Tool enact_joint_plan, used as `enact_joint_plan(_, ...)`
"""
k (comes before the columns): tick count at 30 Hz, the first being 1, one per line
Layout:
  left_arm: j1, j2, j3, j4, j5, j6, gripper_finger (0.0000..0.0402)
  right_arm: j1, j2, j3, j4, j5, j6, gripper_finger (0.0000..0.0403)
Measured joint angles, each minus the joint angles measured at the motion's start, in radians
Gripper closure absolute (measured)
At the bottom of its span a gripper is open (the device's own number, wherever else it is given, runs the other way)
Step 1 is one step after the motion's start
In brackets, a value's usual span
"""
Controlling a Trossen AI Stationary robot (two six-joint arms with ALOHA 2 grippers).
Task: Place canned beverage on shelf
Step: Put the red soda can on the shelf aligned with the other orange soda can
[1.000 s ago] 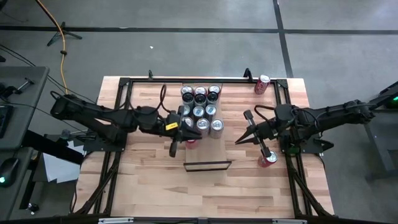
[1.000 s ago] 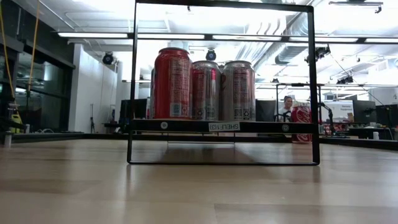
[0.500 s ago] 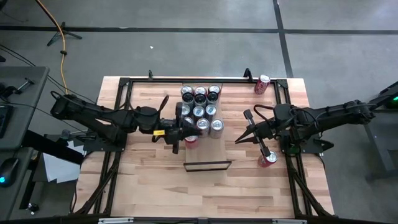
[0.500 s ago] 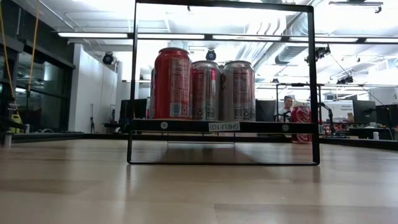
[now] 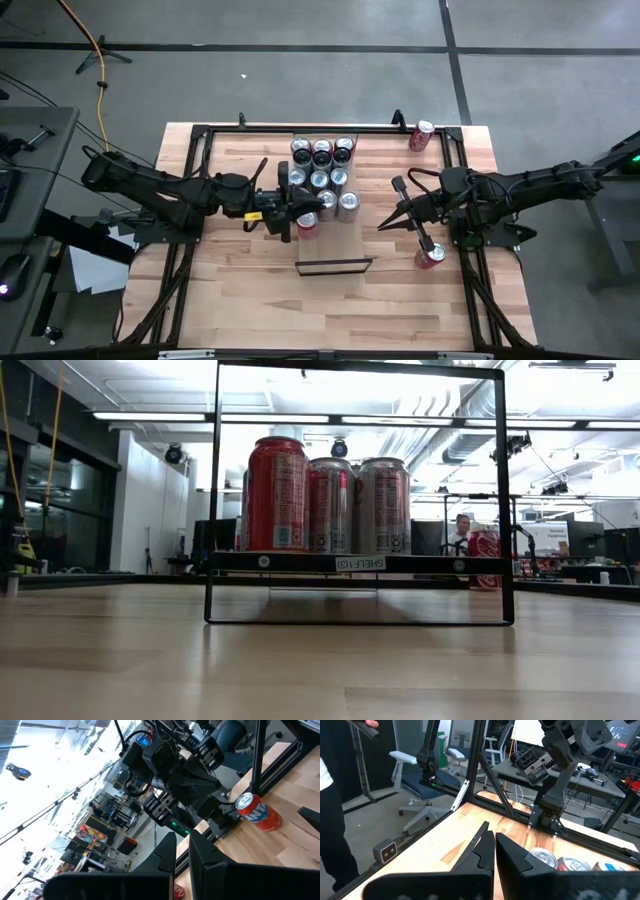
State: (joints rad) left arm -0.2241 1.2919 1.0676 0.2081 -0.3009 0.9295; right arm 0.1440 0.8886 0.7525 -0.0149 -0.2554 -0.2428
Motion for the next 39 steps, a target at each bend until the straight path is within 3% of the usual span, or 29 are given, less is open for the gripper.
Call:
enact_joint_plan(11,-0.001,0.000,0.000,0.000,-0.001,-0.021,0.0401,0.000,0.000,0.000,0.004,0.000,0.000,0.0403)
enact_joint_plan(14,-0.024,-0.004,0.000,0.020,-0.012,-0.187,0.0401,0.000,0.000,0.000,0.061,0.035,0.052,0.0403)
enact_joint_plan(19,-0.059,-0.039,0.049,-0.012,-0.076,-0.618,0.0401,0.000,0.000,0.000,0.230,0.178,0.194,0.0403)
enact_joint_plan(26,-0.045,-0.156,0.042,-0.185,0.029,-0.935,0.0401,0.000,0.000,0.000,0.289,0.319,0.269,0.0403)
enact_joint_plan(34,-0.031,-0.240,-0.220,0.189,0.030,-1.011,0.0401,0.000,0.000,0.000,0.289,0.322,0.342,0.0403)
enact_joint_plan(39,-0.024,-0.258,-0.240,0.233,0.018,-0.998,0.0401,0.000,0.000,0.000,0.287,0.322,0.374,0.0403)
